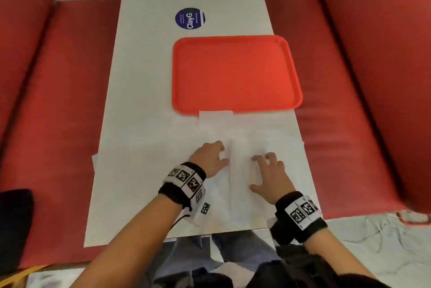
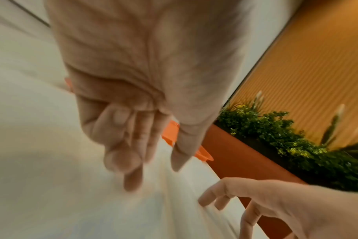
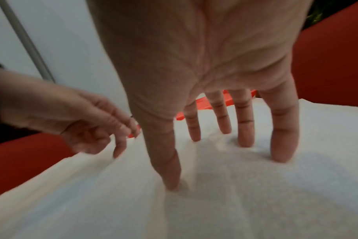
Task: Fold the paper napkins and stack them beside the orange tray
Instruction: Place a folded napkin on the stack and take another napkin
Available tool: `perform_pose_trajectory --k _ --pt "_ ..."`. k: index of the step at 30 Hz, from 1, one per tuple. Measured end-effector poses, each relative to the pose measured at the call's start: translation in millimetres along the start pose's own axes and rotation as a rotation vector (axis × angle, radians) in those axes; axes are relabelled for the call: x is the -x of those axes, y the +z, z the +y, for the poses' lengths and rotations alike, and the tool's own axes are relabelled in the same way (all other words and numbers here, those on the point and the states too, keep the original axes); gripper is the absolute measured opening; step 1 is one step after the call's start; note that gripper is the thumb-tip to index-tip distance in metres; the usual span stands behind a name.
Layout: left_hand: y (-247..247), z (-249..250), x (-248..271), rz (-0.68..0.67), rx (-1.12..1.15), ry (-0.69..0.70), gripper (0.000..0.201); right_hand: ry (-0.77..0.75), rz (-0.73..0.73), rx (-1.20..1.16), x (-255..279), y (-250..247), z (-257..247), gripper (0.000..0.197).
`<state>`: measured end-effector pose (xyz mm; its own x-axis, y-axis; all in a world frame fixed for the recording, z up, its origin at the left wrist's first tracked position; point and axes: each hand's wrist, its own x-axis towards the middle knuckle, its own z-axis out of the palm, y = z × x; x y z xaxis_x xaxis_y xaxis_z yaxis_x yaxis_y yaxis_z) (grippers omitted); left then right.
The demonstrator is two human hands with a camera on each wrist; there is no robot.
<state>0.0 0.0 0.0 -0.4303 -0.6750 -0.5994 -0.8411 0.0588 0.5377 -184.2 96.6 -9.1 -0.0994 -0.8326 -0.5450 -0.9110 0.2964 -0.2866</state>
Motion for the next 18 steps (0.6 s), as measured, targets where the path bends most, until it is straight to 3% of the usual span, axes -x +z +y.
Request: perform_pose_trajectory --k 5,10,14,18 --pt "13.4 26.7 -10.3 0.141 -0.143 -0.084 0.046 -0.053 0.033 0.046 -1.6 7.8 10.0 0.078" --pt "26.4 39.8 -9.4 0.155 -0.143 0.015 0.029 -0.116 0.048 -0.008 -0.6 4.5 21.3 0.075" --pt "26.3 43.8 7.2 0.172 -0.012 0.189 0.023 -0.14 0.231 -0.25 8.0 -16.5 40.4 0.063" --pt "10.5 45.9 38.1 0.227 0.178 0.344 0.022 -0.143 0.437 -0.654 5.5 -42.9 62.6 0.085"
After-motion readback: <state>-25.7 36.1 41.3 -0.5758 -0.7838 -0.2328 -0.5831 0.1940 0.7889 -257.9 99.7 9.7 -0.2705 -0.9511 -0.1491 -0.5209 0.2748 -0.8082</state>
